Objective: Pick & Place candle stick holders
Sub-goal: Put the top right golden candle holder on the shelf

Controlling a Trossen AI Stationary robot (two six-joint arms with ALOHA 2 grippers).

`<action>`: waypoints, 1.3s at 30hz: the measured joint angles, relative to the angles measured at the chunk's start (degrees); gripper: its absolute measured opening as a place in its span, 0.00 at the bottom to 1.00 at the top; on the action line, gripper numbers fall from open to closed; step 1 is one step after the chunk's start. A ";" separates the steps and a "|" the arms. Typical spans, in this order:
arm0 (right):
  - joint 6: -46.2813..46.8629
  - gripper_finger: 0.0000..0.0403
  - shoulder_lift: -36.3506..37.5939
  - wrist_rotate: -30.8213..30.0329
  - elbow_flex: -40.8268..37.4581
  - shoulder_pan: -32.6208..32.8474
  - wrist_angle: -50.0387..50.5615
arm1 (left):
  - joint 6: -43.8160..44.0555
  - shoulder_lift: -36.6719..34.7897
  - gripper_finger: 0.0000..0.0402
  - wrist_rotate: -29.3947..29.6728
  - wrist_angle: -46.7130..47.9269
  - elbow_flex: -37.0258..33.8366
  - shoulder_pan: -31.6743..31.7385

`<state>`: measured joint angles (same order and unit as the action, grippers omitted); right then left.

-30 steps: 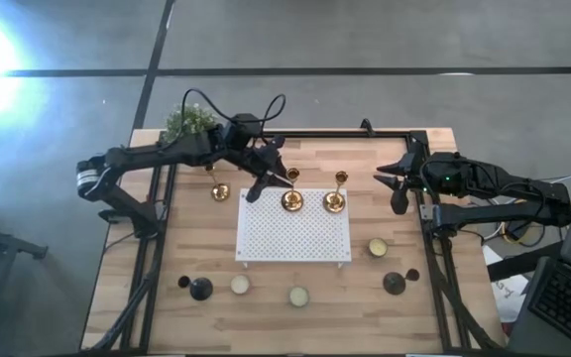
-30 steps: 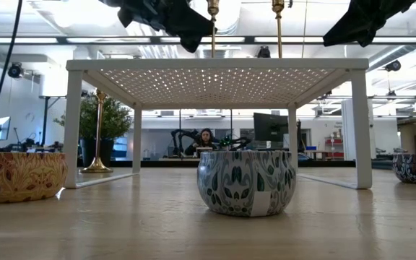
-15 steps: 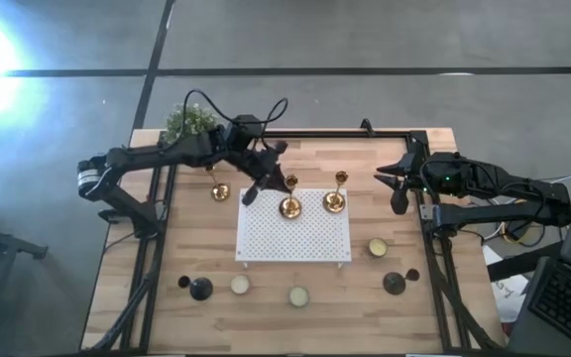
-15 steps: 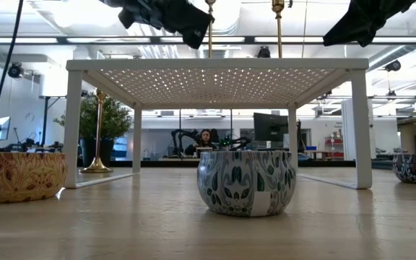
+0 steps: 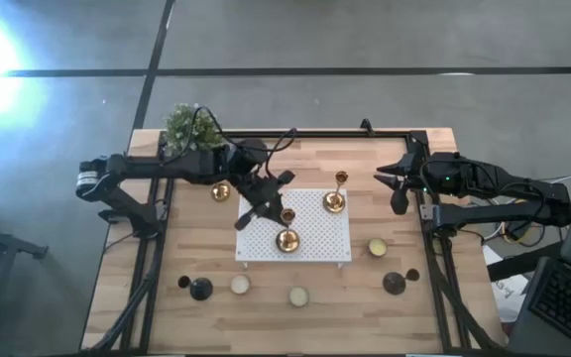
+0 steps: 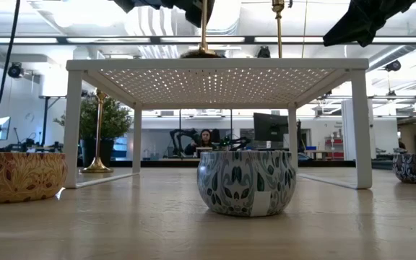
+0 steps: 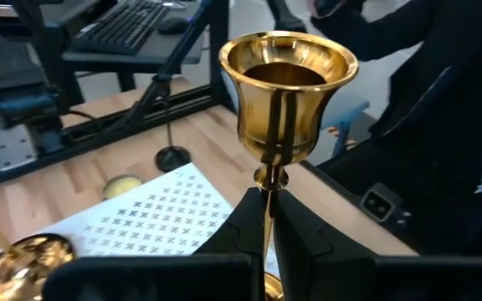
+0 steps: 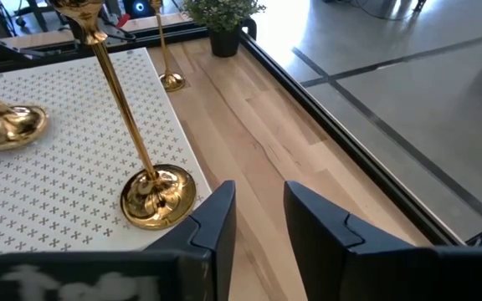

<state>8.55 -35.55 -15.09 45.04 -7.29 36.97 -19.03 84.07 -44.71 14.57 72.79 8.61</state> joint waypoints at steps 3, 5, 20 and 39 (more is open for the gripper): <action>0.03 0.25 0.00 0.00 0.00 0.02 0.00 | -0.62 0.00 0.03 1.21 -0.04 -0.02 -0.32; 0.03 0.25 0.00 0.01 0.00 0.01 0.00 | -0.65 0.00 0.03 1.23 -0.49 -0.02 -0.39; 0.01 0.19 0.00 0.00 0.00 0.01 -0.01 | -1.53 0.11 0.03 0.43 -3.02 -0.95 -1.08; 0.02 0.24 -0.01 0.01 0.00 0.01 -0.55 | -1.81 0.72 0.03 -1.79 -5.03 -1.90 -1.10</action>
<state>8.57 -35.56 -15.08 45.04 -7.28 36.42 -20.84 84.80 -46.50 9.54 70.89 7.51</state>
